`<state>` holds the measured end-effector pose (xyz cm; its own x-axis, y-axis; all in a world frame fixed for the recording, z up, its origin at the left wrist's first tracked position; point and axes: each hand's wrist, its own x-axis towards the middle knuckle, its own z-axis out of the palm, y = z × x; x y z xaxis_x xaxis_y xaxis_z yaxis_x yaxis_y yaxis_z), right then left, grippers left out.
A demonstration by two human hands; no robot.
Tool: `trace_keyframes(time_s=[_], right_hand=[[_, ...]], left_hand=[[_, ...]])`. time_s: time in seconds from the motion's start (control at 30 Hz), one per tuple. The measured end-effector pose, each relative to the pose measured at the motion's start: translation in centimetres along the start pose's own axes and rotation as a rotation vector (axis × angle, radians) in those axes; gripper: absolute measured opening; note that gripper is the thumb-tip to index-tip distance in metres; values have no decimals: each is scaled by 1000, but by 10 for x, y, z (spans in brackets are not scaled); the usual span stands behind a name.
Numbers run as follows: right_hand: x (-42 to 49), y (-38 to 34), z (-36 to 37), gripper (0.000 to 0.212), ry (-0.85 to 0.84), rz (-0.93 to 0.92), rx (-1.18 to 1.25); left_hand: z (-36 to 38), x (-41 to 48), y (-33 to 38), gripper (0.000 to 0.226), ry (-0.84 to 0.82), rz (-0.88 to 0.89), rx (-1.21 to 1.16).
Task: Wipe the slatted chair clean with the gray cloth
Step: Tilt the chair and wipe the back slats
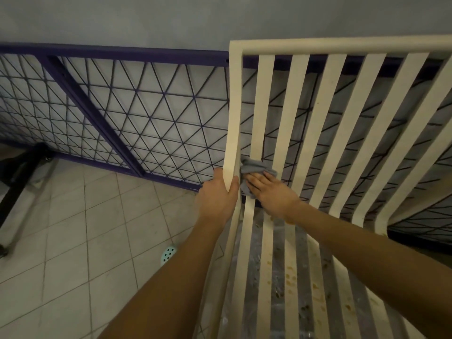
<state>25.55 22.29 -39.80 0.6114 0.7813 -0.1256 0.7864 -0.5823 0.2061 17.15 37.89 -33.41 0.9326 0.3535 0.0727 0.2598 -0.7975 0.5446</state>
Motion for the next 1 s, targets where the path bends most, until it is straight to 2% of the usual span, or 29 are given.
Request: trace_keyframes(time_s=[0.33,0.47,0.6,0.67,0.8,1.0], right_hand=[[4,-34,51,56,-195,52,145],[6,-47,64,54,-189,72,267],[7,-70,70,42,-137,144,545],[4,-83,67,42,-102,214,648],[-9,-101,66,37,-94,266,740],[-48,-138,61,40,-176,271,843]], left_hand=[[2,2,-1,40,5,12,-39],[3,2,-2,39,3,15,-38],[1,3,0,40,-11,5,-29],[1,3,-1,40,-14,5,-16],[3,4,-1,42,-16,6,-3],[0,-1,1,42,7,14,44]])
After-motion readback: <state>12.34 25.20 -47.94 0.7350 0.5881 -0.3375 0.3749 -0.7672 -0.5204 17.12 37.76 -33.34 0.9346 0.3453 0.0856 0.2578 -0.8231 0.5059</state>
